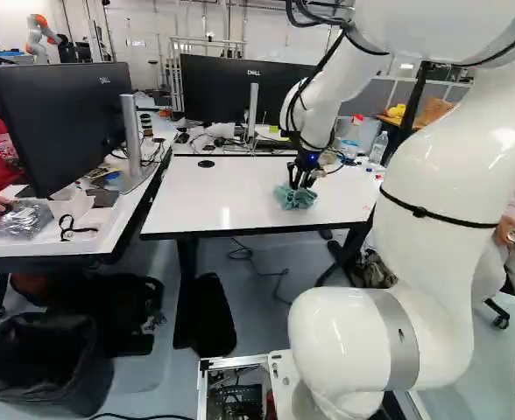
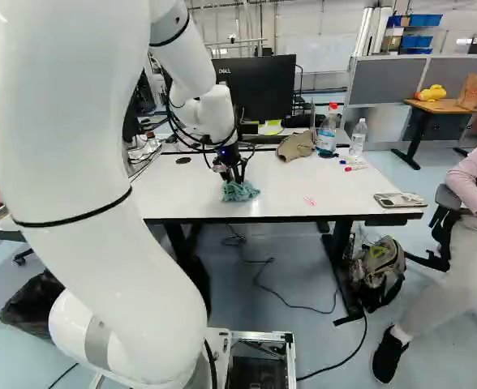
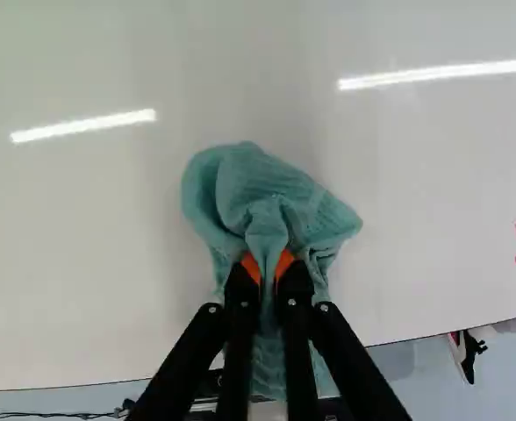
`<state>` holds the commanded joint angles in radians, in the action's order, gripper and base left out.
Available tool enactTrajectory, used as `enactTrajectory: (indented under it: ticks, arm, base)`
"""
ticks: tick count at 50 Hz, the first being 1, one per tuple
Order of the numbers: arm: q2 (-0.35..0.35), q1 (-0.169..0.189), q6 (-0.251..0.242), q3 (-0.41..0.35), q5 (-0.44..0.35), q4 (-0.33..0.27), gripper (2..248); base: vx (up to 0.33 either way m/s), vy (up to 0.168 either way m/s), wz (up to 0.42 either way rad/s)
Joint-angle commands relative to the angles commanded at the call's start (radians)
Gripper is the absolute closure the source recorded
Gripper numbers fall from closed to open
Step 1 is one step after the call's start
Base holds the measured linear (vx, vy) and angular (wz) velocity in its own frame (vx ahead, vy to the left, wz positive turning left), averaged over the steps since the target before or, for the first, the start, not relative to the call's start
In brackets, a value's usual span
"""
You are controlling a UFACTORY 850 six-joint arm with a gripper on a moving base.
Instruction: Clean the table with the green towel
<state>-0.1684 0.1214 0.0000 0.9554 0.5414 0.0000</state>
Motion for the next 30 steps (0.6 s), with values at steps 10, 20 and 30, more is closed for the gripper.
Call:
enactTrajectory:
  ticks: [10,20,30]
  arm:
    - [-0.019,-0.033,0.000,0.022,0.000,0.000,212]
    - [-0.002,-0.069,0.000,0.002,0.000,0.000,212]
    - [0.024,-0.105,0.000,-0.028,0.000,0.000,212]
  base:
    - [0.000,0.000,0.000]
    - [0.000,0.000,0.000]
    - [0.000,0.000,0.000]
